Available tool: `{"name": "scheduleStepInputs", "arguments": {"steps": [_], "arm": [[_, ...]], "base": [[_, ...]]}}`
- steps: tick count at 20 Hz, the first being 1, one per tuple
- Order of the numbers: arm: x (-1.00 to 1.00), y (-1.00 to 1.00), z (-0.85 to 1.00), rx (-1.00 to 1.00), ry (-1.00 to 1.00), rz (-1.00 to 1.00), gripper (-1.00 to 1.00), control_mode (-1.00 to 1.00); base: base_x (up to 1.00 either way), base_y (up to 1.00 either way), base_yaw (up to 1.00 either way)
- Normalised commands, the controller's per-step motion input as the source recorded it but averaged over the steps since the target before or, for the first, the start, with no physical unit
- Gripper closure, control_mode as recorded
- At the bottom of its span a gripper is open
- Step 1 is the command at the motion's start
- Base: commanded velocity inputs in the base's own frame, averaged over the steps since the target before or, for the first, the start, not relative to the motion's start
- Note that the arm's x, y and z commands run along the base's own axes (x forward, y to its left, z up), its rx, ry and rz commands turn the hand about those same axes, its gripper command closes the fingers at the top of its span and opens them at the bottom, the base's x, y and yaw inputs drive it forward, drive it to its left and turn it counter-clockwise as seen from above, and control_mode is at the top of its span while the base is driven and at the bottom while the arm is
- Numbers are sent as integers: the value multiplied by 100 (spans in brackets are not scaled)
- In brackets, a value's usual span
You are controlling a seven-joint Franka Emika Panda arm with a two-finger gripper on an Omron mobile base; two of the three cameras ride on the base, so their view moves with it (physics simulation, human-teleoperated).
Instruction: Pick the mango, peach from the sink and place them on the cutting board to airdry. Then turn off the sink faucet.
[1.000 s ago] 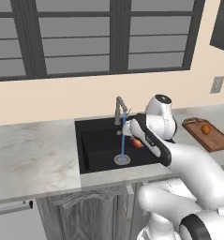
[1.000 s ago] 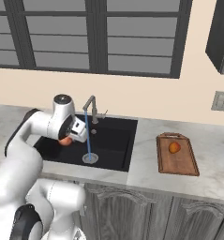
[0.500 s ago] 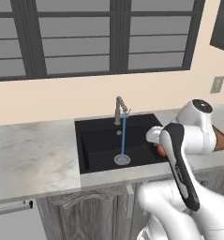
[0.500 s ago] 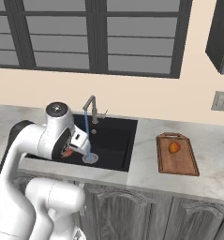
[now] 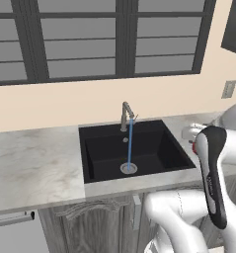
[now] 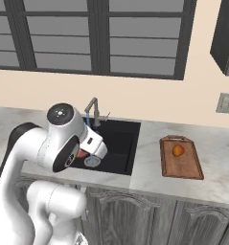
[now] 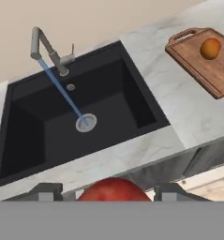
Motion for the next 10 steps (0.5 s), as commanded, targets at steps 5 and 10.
{"name": "scheduleStepInputs", "arguments": {"steps": [5,10], "arm": [[0,-52,22,-2,-15,-20,100,-100],[15,-54,9,-2,-13,-22,100,-100]], "base": [[0,0,0],[0,0,0]]}}
